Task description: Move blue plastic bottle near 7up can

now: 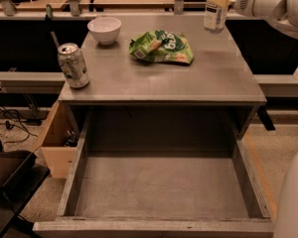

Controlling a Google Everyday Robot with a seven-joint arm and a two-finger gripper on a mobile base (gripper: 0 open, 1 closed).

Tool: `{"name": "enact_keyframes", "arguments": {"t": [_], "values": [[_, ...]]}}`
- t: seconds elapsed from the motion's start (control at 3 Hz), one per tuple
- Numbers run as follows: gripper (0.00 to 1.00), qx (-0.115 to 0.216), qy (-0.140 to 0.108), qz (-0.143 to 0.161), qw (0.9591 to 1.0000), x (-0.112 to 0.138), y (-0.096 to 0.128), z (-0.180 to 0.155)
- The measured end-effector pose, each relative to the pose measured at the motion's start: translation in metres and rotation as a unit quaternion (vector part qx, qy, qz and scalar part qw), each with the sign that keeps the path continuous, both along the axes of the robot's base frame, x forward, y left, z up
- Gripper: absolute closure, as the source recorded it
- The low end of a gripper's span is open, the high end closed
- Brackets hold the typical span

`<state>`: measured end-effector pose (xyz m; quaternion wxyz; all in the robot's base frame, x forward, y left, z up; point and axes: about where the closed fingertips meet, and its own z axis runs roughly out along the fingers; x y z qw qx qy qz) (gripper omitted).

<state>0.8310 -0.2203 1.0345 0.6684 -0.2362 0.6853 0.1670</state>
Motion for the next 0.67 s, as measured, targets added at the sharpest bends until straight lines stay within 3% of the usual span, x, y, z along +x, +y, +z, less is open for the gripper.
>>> {"name": "enact_keyframes", "arguments": {"t": [0.33, 0.67], "values": [[1.0, 0.026, 0.009, 0.052, 0.9982, -0.039, 0.066, -0.001], [1.0, 0.057, 0.008, 0.114, 0.9918, -0.065, 0.11, 0.005]]}}
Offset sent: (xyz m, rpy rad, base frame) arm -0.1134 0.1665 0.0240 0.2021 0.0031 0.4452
